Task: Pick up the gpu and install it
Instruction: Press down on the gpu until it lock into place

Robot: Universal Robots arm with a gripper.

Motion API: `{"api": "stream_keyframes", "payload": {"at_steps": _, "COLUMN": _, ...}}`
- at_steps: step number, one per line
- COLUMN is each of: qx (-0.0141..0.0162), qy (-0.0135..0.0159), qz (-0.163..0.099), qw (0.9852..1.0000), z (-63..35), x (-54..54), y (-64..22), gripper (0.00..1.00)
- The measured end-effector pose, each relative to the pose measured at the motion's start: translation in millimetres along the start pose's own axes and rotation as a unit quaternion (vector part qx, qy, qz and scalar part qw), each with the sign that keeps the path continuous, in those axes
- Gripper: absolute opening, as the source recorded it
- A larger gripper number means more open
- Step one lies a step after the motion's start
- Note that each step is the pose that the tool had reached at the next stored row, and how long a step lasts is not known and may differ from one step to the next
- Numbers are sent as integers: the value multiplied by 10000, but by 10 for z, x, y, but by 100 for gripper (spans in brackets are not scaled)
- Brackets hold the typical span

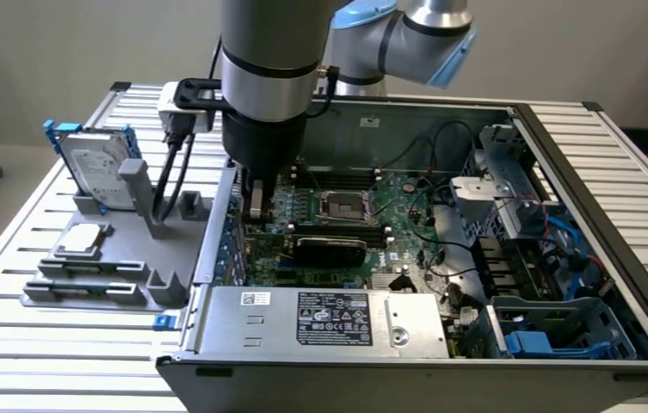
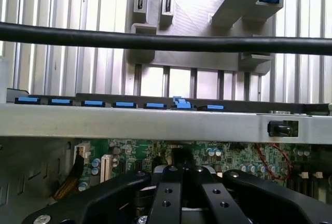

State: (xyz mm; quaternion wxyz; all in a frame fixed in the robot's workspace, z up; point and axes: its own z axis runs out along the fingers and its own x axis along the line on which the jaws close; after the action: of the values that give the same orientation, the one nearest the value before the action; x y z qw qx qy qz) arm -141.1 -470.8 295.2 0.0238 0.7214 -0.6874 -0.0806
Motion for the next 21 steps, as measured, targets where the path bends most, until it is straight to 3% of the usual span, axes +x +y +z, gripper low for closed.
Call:
{"api": "stream_keyframes", "payload": {"at_steps": 6, "qx": -55, "qy": 57, "qz": -57, "qw": 10000, "z": -35, "x": -3, "y": 7, "gripper": 11}}
{"api": "stream_keyframes", "payload": {"at_steps": 9, "qx": -99, "qy": 68, "qz": -73, "qw": 9999, "z": -53, "x": -5, "y": 9, "gripper": 11}}
{"api": "stream_keyframes", "payload": {"at_steps": 14, "qx": -144, "qy": 94, "qz": -95, "qw": 9998, "z": -56, "x": -5, "y": 9, "gripper": 11}}
{"api": "stream_keyframes", "payload": {"at_steps": 17, "qx": -161, "qy": 129, "qz": -126, "qw": 9997, "z": -58, "x": -5, "y": 7, "gripper": 11}}
{"api": "stream_keyframes", "payload": {"at_steps": 21, "qx": -165, "qy": 143, "qz": -199, "qw": 9996, "z": -62, "x": -5, "y": -28, "gripper": 11}}
